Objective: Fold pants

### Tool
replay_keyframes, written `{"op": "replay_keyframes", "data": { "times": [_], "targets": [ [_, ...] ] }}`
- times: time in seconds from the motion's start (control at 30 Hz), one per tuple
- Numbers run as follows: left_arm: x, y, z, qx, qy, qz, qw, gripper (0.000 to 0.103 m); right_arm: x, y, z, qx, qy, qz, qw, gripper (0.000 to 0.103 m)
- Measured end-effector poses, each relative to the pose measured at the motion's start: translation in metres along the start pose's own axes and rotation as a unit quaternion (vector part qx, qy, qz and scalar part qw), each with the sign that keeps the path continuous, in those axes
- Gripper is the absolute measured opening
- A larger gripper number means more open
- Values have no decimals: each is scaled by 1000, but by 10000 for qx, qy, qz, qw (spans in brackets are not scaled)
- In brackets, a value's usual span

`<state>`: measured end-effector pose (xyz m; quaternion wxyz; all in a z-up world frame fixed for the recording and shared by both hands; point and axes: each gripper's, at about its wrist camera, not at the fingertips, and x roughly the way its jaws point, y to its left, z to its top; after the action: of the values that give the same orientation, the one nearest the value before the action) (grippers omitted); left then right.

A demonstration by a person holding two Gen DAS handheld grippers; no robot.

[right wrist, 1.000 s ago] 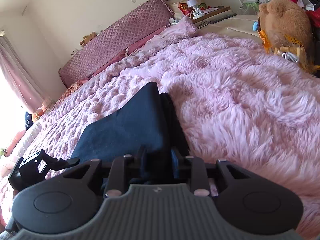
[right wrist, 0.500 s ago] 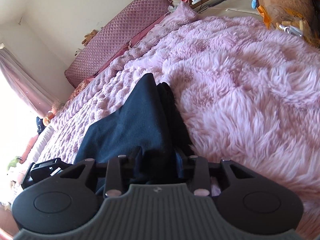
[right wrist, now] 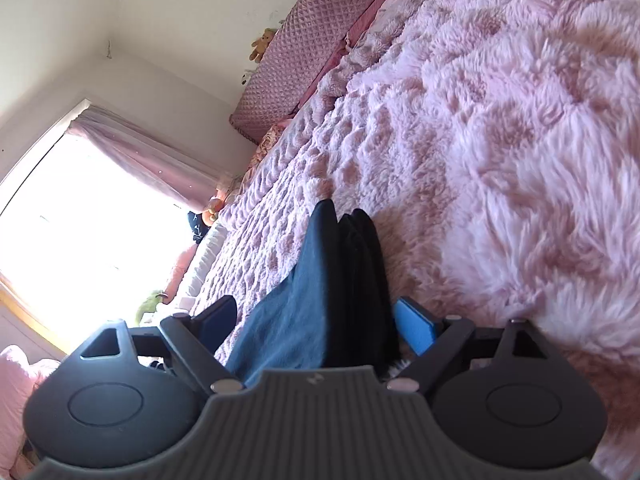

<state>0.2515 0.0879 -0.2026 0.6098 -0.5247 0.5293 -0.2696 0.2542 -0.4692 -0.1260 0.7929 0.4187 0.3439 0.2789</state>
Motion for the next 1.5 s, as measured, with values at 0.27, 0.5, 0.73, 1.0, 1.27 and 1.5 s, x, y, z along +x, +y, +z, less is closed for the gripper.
{"op": "replay_keyframes", "data": {
  "times": [0.27,0.5,0.73,1.0,1.27,1.5],
  "targets": [
    [3,28,13,-196,173,-453,9986,32,59,-21,17,237,1362,532,9890,82],
    [29,43,30,-515,323,-874,9943,40,95,-27,20,345,2098,1101,9709,83],
    [52,37,40,-505,422,-798,9946,40,112,-15,13,77,2144,1147,9700,76],
    [53,19,33,-224,337,-459,9981,29,120,-10,6,-289,1788,547,9819,28],
    [40,-15,27,191,345,-73,9992,28,104,17,-13,-452,1394,203,9890,25],
    [20,-48,7,590,552,457,9957,28,87,62,-40,-451,1210,-122,9916,24]
  ]
}}
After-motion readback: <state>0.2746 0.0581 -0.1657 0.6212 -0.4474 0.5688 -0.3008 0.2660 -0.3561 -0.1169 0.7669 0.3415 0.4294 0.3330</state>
